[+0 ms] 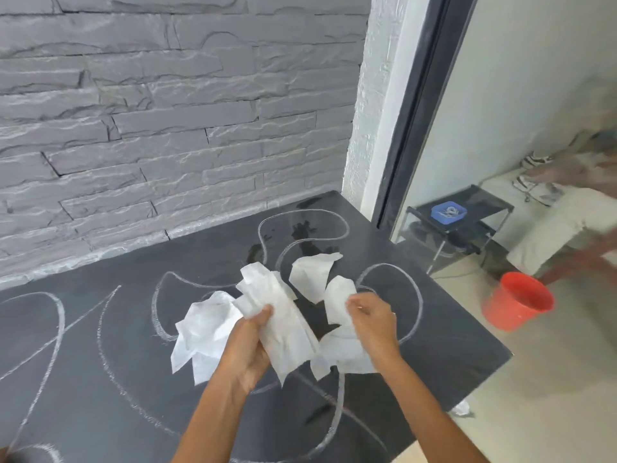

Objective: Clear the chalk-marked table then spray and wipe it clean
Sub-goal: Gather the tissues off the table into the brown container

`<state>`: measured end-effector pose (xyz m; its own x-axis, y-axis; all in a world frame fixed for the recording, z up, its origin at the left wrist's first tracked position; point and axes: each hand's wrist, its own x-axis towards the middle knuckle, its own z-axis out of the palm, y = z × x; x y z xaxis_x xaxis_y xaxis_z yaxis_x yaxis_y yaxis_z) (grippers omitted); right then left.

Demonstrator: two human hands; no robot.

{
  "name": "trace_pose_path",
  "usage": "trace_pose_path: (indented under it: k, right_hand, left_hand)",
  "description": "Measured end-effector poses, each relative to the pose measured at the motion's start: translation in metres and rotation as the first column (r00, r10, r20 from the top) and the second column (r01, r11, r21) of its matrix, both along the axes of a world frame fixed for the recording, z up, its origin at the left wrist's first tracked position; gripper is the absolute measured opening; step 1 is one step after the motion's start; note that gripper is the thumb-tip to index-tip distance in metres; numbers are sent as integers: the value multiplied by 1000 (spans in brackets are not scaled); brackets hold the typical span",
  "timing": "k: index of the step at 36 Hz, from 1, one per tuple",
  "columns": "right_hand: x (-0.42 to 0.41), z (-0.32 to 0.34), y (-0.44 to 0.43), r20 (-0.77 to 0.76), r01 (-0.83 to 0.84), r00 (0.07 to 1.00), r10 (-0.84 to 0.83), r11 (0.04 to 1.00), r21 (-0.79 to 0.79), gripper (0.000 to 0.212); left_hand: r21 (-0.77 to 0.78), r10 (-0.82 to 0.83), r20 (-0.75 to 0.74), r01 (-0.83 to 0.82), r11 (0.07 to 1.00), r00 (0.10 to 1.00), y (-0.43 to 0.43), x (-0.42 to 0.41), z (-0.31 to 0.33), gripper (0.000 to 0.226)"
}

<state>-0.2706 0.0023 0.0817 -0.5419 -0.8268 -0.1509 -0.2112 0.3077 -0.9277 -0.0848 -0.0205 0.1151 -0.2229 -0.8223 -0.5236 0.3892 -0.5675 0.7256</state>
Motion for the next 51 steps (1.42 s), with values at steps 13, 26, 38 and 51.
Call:
trace_pose_path:
  k: [13, 26, 38, 51]
  right_hand:
    - [-74, -83, 5, -405, 211, 913, 60, 779, 591, 35]
    - [-83, -26, -4, 27, 114, 992, -120, 981, 158, 13]
    - [-50, 65, -22, -133, -168, 979, 152, 979, -113, 9]
    - [55, 64, -27, -354, -520, 807, 472, 852, -50, 20]
  left_hand:
    - [36, -1, -24, 2, 999, 1000, 3, -18, -11, 17]
    - [28, 44, -49, -43, 999, 998, 2, -15, -1, 17]
    - [15, 77, -49, -76, 997, 996, 4, -8, 4, 17]
    - [3, 61, -81, -61, 998, 995, 6, 5, 4, 30]
